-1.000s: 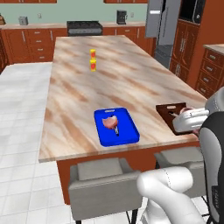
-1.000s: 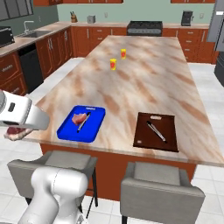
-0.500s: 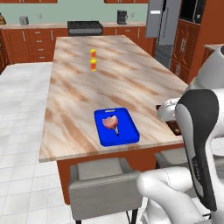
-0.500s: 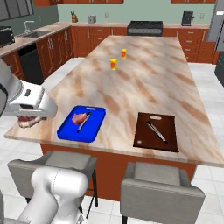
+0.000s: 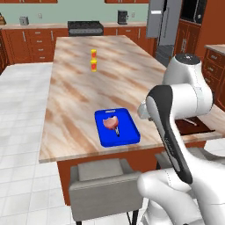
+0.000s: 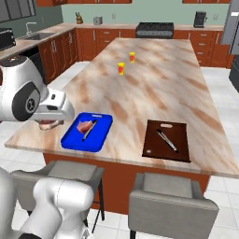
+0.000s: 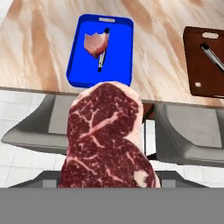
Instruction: Gather the sweet potatos from the fridge and place them on a tray on the dining counter. Then gather the steaks from the fridge and place them on the other tray.
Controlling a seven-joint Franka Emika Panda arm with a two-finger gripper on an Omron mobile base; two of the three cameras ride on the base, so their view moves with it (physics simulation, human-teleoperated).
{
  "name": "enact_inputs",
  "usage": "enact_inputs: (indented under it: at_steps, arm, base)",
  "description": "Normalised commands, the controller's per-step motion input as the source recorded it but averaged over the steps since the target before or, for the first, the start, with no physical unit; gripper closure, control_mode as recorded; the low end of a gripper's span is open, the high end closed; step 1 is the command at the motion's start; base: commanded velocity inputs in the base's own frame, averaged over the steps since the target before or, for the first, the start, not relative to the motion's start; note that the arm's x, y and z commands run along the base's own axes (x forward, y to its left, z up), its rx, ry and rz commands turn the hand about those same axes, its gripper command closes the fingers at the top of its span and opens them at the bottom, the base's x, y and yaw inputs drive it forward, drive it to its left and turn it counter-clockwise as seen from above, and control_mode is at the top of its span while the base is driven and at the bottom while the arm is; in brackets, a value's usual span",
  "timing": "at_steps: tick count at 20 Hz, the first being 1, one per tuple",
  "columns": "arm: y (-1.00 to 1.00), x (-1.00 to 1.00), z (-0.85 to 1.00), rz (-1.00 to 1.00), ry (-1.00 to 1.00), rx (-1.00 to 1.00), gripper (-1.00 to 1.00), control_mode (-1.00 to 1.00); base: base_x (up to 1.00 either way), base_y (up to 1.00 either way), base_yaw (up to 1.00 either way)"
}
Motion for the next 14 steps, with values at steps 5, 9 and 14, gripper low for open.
enact_inputs:
  at_steps: [5,9,14]
  arm:
    - [-0.01,0.65,-0.67,0.03,-0.18,0.0,1.0,-1.0]
    - [0.0,0.54,-0.56,0.03,-0.23,0.0,1.0,-1.0]
    - [0.01,0.62,-0.36,0.03,-0.17,0.0,1.0,-1.0]
  base:
    - [0.0,0.0,0.0]
    - [0.0,0.0,0.0]
    - [0.0,0.0,0.0]
